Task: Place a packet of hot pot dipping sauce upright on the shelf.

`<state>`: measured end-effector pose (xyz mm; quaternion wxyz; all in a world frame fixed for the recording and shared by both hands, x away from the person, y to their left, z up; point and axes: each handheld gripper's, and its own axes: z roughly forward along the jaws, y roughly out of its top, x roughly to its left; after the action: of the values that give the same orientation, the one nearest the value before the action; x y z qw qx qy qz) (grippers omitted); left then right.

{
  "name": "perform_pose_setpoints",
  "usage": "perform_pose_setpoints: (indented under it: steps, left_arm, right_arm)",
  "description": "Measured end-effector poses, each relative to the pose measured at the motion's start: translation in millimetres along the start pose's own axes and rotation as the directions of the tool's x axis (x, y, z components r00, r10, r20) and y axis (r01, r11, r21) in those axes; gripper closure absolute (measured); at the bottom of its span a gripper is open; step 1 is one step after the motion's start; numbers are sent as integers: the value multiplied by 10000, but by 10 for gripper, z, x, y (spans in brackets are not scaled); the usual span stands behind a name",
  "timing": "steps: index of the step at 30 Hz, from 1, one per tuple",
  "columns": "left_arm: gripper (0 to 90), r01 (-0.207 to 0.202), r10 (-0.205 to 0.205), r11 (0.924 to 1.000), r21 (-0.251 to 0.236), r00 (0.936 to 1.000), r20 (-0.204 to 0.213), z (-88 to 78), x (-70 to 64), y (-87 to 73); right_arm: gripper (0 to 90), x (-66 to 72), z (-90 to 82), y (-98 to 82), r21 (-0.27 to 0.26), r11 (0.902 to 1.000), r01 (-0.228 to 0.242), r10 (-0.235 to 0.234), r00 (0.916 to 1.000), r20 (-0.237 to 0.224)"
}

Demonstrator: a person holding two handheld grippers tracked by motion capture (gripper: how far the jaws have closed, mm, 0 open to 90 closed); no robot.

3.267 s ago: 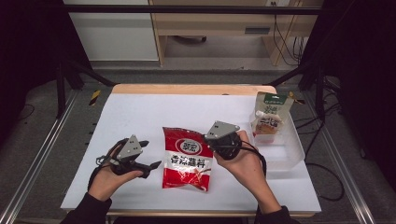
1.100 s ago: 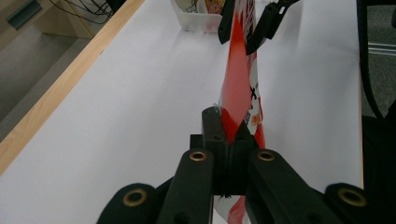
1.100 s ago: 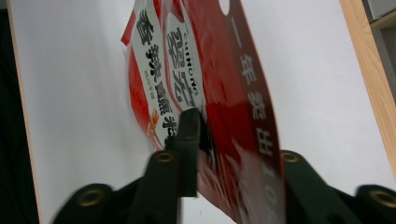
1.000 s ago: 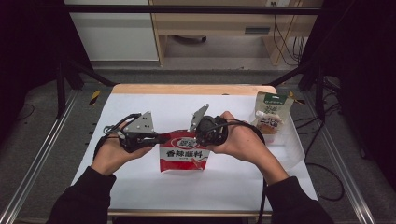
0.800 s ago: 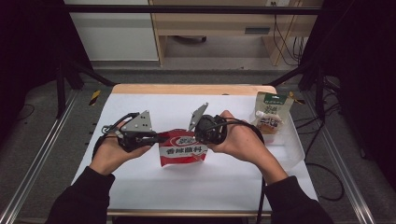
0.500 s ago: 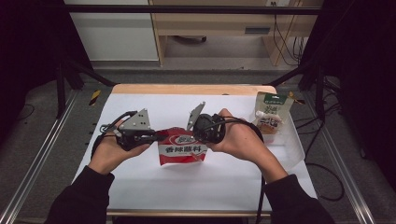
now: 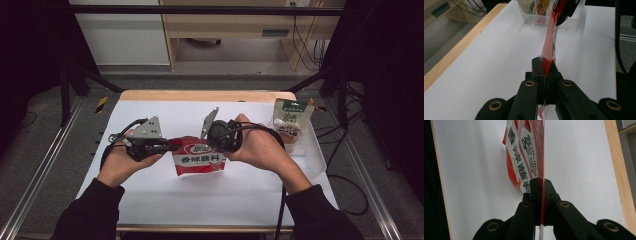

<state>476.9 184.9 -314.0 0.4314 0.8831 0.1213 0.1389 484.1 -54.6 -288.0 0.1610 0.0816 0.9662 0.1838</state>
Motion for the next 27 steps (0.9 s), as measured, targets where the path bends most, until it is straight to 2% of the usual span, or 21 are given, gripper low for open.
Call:
perform_pose_setpoints:
  steps: [5,6,8,9,14,16,19,20,24,27]
  left_arm:
    - [779,193,-196,9996,-229,9997,-149,7,4,-11]
    - [722,441,-449,9982,-416,9988,-177,0,10,-26]
    - [614,563,-575,9972,-492,9981,-240,-6,17,-37]
    - [614,632,-652,9965,-538,9972,-357,-13,21,-50]
    - [414,947,-997,9922,-815,9933,-587,-39,-3,-135]
    - [365,1081,-1127,9912,-759,9919,-593,-29,-23,-196]
    - [322,1154,-1215,9907,-718,9887,-874,3,-71,-311]
    - [279,1218,-1280,9902,-690,9873,-944,22,-88,-353]
    - [231,1475,-1536,9875,-560,9799,-1276,100,-137,-531]
    - [193,1675,-1696,9855,-268,9736,-1528,168,-169,-671]
  right_arm:
    - [896,-2,-31,-11,81,9999,63,-64,10000,42]
    - [896,-11,-52,-18,120,9998,129,-130,9999,86]
    - [896,-21,-72,-31,148,9999,38,-41,9999,150]
    - [896,-21,-72,-31,148,9999,38,-41,9999,150]
    - [896,-85,-111,-95,5,9999,-149,148,9995,265]
    - [896,-107,-127,-118,-14,9998,-214,214,9992,332]
    - [896,-136,-166,-154,-68,9995,-294,296,9988,390]
    - [896,-153,-196,-178,-82,9994,-350,353,9984,444]
    - [896,-177,-237,-214,-110,9990,-441,447,9973,574]
    - [896,-200,-287,-249,-196,9980,-607,618,9958,672]
